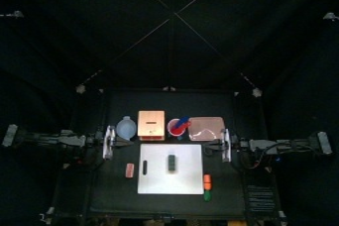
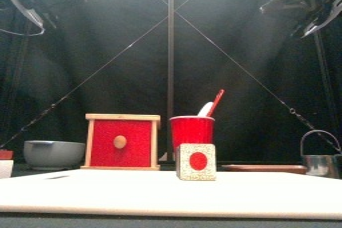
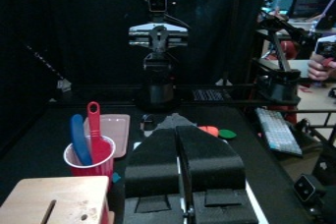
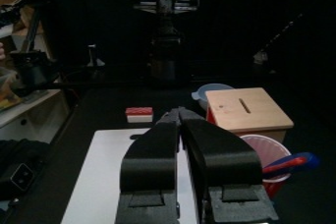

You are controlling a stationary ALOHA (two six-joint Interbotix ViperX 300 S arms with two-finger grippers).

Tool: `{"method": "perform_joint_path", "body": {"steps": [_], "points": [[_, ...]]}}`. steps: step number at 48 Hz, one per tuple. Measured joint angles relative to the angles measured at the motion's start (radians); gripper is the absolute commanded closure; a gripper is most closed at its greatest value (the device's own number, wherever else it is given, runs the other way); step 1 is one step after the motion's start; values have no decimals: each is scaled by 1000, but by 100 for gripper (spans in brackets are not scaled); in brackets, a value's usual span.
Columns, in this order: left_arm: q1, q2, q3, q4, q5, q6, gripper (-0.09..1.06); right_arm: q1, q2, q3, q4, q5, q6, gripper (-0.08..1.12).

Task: Cut the sushi into 4 pieces with the knife
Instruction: Pick up the knife at its handle with right hand

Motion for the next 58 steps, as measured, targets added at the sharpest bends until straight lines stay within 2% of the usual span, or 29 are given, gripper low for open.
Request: {"method": "perform_joint_path", "body": {"steps": [2, 6, 14, 16, 20, 24, 30, 37, 42, 46, 49, 58], "points": [[2, 3, 6, 0, -14, 6, 101, -3, 2, -3, 8, 0, -3, 101], [3, 9, 12, 9, -35, 9, 97, -29, 29, -48, 97, 5, 40, 98], [20, 11, 12, 84, -51, 11, 96, -123, 133, -161, 239, 106, 55, 97], [31, 11, 14, 97, -51, 9, 96, -158, 167, -198, 270, 155, 55, 97], [54, 11, 12, 100, -52, 5, 96, -225, 225, -270, 334, 255, 69, 96], [71, 12, 12, 84, -52, 0, 96, -290, 291, -344, 402, 345, 84, 93], [81, 12, 12, 28, -52, 5, 95, -393, 388, -463, 474, 532, 92, 82], [98, 17, 12, -51, -52, 2, 95, -503, 497, -572, 518, 767, 94, 54], [109, 49, 12, -89, -49, 2, 95, -569, 574, -652, 555, 936, 92, 30], [115, 97, 9, -95, -48, 3, 95, -626, 641, -715, 578, 1066, 87, 15], [121, 138, 3, -95, -48, 5, 95, -655, 676, -747, 583, 1134, 84, 9], [137, 212, -17, -86, -48, 5, 95, -698, 785, -838, 586, 1285, 61, 9]]}}
